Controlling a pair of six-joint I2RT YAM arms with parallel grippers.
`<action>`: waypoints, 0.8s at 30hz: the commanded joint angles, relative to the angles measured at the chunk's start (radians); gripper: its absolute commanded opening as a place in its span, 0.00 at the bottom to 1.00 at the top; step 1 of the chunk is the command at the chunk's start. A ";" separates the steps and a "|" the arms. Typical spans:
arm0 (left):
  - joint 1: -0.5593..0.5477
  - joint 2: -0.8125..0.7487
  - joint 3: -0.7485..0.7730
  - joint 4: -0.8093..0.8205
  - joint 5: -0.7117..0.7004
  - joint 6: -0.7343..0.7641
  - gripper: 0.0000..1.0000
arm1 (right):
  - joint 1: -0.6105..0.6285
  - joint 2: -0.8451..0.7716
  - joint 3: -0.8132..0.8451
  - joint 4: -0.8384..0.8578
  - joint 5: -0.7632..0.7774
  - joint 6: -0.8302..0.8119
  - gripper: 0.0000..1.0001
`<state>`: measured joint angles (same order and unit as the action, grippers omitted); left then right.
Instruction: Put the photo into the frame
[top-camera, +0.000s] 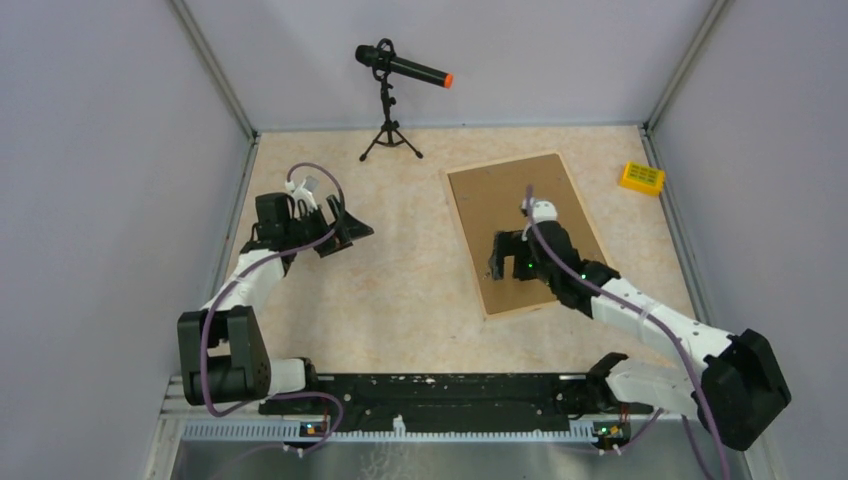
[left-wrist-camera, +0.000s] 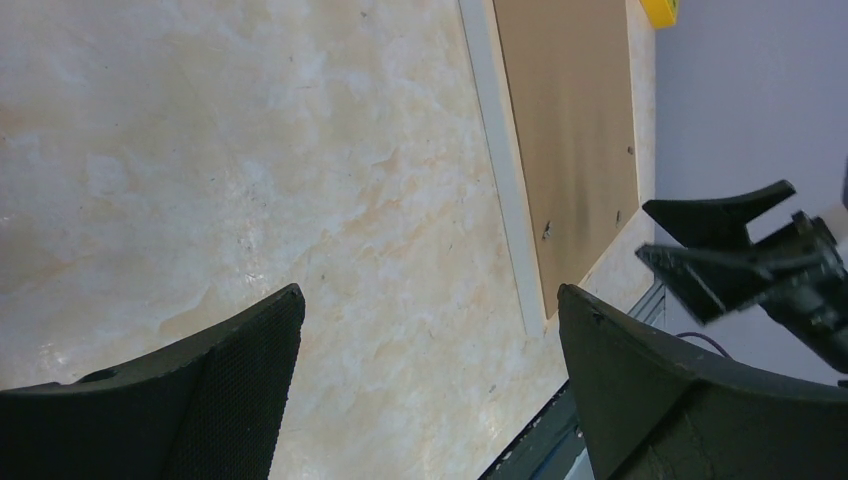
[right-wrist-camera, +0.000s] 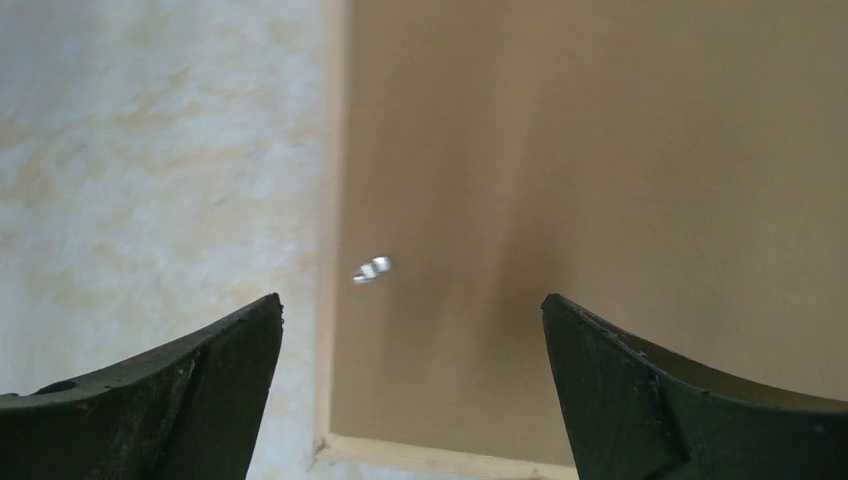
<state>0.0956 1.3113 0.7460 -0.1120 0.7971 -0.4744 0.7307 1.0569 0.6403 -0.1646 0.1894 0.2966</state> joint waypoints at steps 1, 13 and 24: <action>-0.013 0.013 -0.010 0.045 0.033 -0.001 0.99 | -0.173 0.027 0.039 -0.228 0.068 0.459 0.99; -0.043 0.030 -0.009 0.048 0.048 -0.003 0.99 | -0.578 -0.115 -0.042 -0.348 0.161 0.479 0.97; -0.045 0.039 -0.009 0.065 0.086 -0.016 0.99 | -0.713 -0.121 -0.102 -0.315 0.060 0.494 0.96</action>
<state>0.0559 1.3380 0.7418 -0.1040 0.8436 -0.4835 0.0288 0.9436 0.5495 -0.4984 0.2737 0.7708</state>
